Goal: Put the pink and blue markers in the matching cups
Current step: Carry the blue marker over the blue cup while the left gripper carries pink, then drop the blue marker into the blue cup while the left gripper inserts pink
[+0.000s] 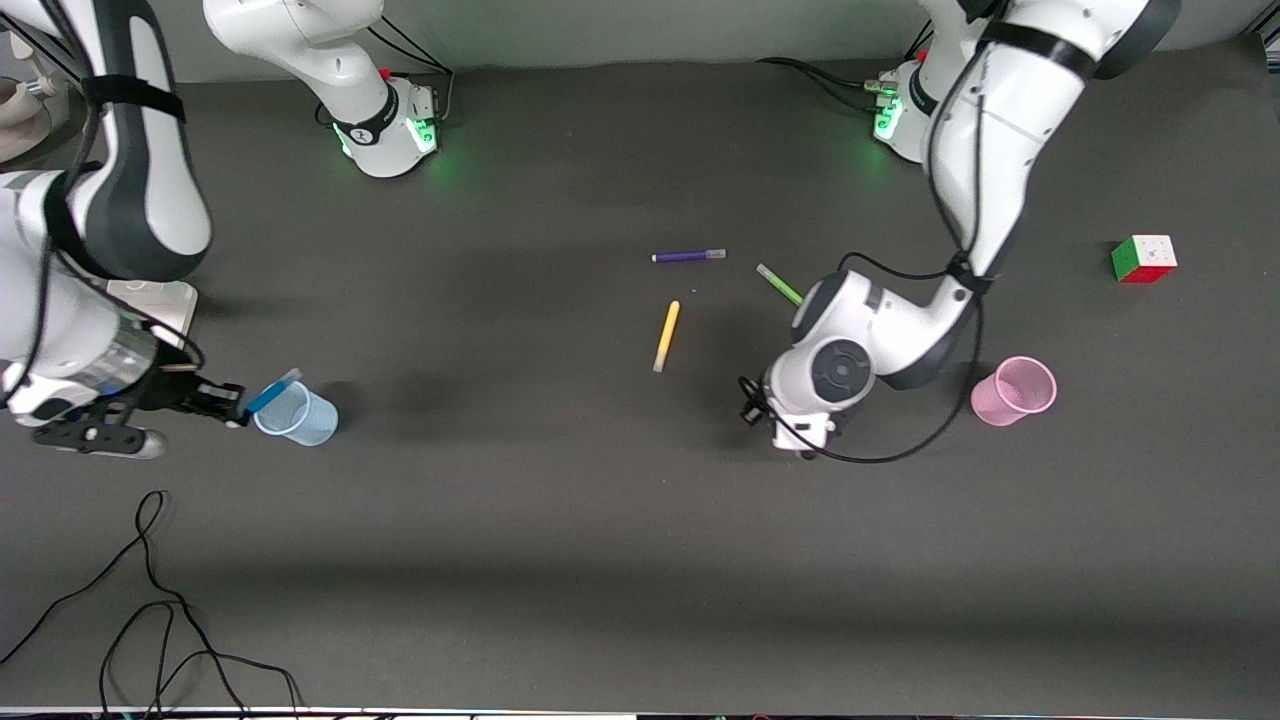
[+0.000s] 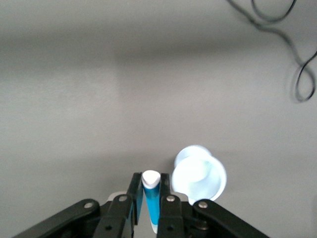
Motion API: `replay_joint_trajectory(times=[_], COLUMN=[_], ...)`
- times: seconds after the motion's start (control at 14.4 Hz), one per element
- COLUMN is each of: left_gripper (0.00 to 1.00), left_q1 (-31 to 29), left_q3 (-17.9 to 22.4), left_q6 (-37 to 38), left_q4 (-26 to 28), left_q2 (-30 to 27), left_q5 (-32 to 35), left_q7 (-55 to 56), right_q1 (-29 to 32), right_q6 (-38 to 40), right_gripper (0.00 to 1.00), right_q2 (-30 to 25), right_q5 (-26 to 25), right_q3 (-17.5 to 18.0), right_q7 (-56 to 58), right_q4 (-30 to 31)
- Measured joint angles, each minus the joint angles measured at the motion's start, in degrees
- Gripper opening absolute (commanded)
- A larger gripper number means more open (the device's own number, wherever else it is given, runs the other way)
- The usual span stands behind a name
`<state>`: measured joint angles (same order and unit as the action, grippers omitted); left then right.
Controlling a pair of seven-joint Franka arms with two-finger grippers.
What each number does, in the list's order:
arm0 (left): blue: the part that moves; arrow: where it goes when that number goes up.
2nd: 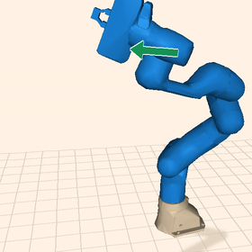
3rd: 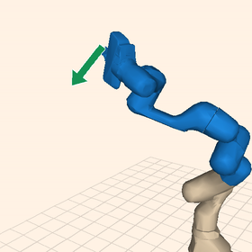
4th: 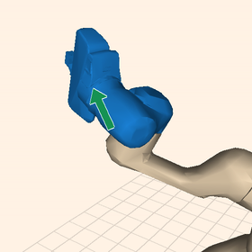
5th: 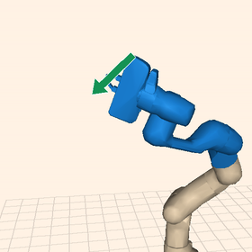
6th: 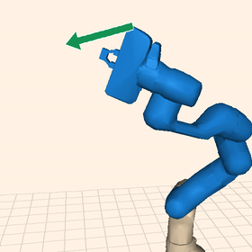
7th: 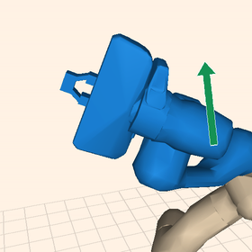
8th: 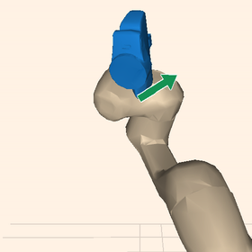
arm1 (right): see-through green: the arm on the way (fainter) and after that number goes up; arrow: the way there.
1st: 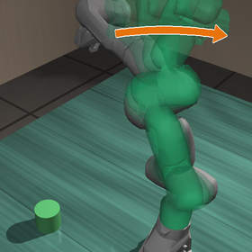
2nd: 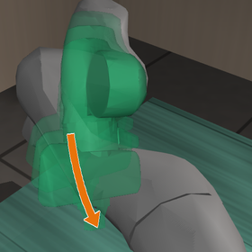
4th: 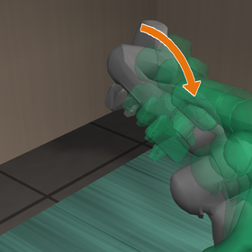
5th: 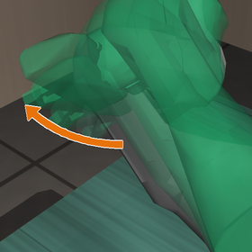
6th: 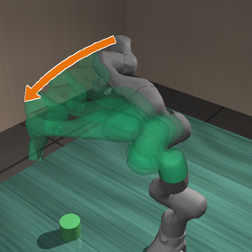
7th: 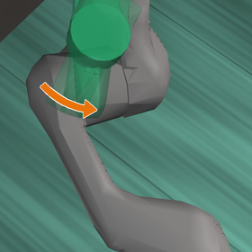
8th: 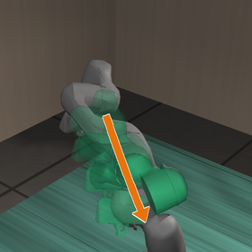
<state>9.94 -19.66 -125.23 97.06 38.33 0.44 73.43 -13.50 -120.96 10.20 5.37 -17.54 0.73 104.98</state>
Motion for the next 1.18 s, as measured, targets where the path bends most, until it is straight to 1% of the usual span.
replay_joint_trajectory(times=[0.21, 0.42, 0.63, 0.7, 0.77, 0.83, 0.97, 1.11, 1.18], left_gripper=[0.00, 0.00, 0.00, 0.00, 0.00, 0.00, 0.00, 0.00, 0.00], left_q1=[-4.3, -9.1, -16.0, -18.8, -21.6, -24.5, -29.2, -32.5, -33.9], left_q3=[0.0, 0.1, 0.2, 0.2, 0.3, 0.3, 0.3, 0.3, 0.3], left_q6=[12.2, 26.4, 38.2, 41.0, 43.1, 44.4, 45.8, 46.5, 46.6], left_q4=[-6.5, -16.1, -24.7, -26.5, -27.5, -27.8, -27.8, -27.1, -26.5], left_q2=[-3.3, -5.1, -5.3, -5.3, -5.3, -5.3, -4.8, -4.1, -3.6], left_q5=[0.0, -0.5, -5.0, -6.8, -8.7, -10.8, -14.7, -17.9, -19.5], left_q7=[-1.7, -6.9, -15.4, -18.3, -21.1, -23.8, -28.2, -30.5, -31.6], right_q1=[2.1, 2.1, 2.1, 2.1, 2.1, 2.1, 2.1, 2.0, 1.9], right_q6=[-8.3, -18.4, -24.4, -25.5, -26.5, -26.8, -26.8, -26.4, -24.9], right_gripper=[0.00, 0.00, 0.00, 0.20, 0.79, 1.00, 1.00, 1.00, 1.00], right_q2=[0.0, 0.0, -0.1, -0.2, -0.2, -0.3, -0.3, -0.7, -1.1], right_q5=[0.0, 0.0, 0.0, 0.0, 0.0, 0.0, 0.0, 0.0, 0.0], right_q3=[-0.1, 0.0, -0.2, -0.2, -0.2, -0.2, -0.2, -0.1, 0.0], right_q7=[6.1, 8.2, 8.9, 9.0, 9.0, 9.1, 9.1, 9.1, 9.0], right_q4=[4.5, 11.7, 17.2, 18.4, 19.5, 20.1, 20.4, 20.2, 19.7])
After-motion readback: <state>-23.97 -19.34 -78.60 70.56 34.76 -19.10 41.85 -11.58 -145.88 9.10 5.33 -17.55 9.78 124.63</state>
